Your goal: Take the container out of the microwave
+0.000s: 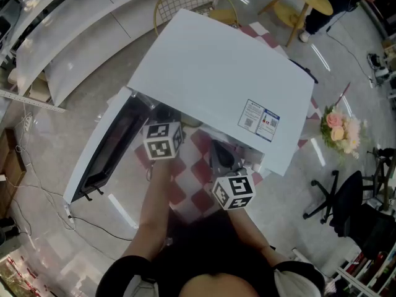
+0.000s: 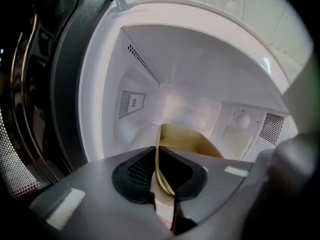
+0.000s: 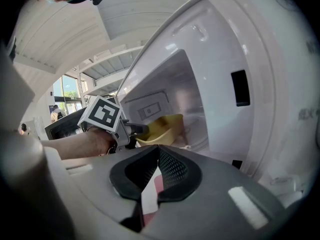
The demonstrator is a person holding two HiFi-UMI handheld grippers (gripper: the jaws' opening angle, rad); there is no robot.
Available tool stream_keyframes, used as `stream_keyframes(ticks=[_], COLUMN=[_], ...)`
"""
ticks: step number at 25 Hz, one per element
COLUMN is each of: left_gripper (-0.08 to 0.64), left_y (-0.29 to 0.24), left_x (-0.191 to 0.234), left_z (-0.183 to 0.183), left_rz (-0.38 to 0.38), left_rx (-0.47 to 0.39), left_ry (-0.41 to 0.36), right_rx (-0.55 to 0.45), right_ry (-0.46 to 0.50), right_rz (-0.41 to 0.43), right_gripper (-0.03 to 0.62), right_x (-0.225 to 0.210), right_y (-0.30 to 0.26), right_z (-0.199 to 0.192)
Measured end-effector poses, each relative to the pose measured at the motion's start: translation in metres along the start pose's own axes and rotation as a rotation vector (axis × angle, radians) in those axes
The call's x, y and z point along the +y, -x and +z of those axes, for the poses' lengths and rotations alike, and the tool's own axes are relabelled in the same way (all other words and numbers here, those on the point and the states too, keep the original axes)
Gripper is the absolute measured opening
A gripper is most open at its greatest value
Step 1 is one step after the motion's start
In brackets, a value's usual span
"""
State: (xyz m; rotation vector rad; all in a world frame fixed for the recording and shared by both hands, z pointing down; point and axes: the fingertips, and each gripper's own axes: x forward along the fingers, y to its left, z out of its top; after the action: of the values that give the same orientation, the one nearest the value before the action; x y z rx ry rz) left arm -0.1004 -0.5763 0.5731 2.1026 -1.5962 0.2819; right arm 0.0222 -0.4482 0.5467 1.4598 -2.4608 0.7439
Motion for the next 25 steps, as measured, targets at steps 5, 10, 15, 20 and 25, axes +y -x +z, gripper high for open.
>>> stream_keyframes(ticks=[5,10,15,20,25], left_gripper=[0.026,0.026,0.026,0.025,0.025], left_y=[0.004,0.01,0.018,0.026,0.034], left_x=[-0.001,-0.002,0.0,0.004,0.007], left_z=[0.0,-0.001,-0.004,-0.007,-0.01], left_rz=[-0.005,-0.012,-0.007,-0.001,0.0], left_rx=[-0.004,-0.004,-0.004,-0.007,-0.011], left_ry=[0.004,0.009,0.013,0.025,0.03], right_rx=[-0.004,-0.008,-0.011,-0.012,-0.019], right_ry=[0.0,0.0,0.0,0.007,0.011], right_rz=[-0.005,-0.011,-0.014,-0.016,-0.015], right_gripper=[0.002,0.002,0.001,0.002,0.002], right_x=[0.0,0.0,0.0,0.002,0.005], right_y=[0.002,0.005,0.007,0.009,0.012], right_z=[0.001,0.001,0.001,0.0,-0.001])
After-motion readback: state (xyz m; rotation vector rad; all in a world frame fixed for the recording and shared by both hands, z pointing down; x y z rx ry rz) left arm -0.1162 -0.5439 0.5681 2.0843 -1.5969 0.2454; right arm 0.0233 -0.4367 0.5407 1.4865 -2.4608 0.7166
